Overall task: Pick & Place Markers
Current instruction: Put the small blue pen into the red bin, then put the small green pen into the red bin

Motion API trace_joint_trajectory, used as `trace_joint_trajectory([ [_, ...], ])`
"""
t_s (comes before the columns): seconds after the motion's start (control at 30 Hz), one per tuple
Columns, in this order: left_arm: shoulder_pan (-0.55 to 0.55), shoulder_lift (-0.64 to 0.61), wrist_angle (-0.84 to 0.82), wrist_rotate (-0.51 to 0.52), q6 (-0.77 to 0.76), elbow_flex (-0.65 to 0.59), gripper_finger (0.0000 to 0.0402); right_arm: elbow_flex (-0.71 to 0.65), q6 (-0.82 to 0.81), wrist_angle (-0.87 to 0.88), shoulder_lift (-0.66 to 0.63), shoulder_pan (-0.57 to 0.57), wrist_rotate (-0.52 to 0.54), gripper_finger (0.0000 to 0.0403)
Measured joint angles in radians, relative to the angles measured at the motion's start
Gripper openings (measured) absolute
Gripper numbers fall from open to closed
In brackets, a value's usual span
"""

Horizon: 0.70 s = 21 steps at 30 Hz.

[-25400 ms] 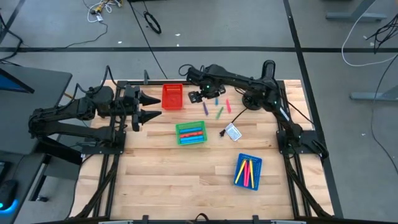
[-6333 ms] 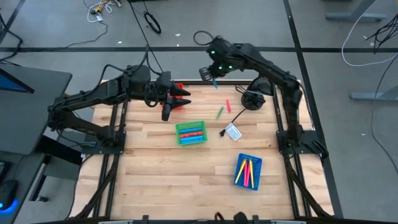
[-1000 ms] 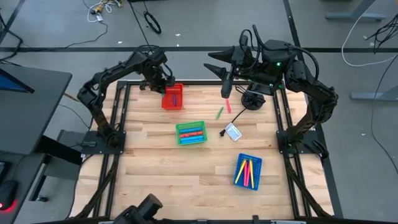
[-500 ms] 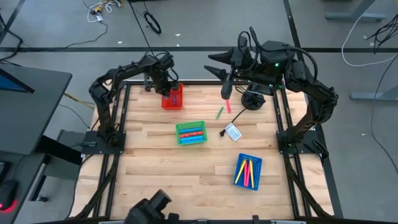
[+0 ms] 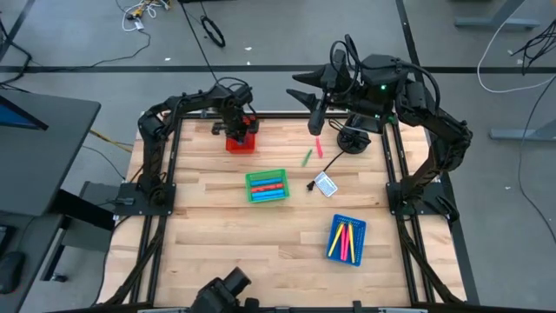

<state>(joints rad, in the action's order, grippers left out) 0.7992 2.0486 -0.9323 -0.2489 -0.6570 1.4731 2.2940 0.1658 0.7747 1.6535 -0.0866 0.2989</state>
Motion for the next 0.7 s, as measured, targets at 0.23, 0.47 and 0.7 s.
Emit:
trace_joint_trajectory([
  [0.23,-0.014,0.017,0.001,0.044,-0.041,0.000,0.0054,0.000,-0.019,0.006,0.000,-0.002,0.000,0.0162],
  [0.47,-0.014,0.017,-0.005,0.031,-0.051,0.000,0.0167,0.000,-0.030,0.051,0.000,-0.002,0.000,0.0162],
  [0.7,-0.004,0.016,-0.006,-0.014,-0.029,0.000,0.0235,0.000,-0.079,0.058,0.000,-0.002,0.000,0.0162],
])
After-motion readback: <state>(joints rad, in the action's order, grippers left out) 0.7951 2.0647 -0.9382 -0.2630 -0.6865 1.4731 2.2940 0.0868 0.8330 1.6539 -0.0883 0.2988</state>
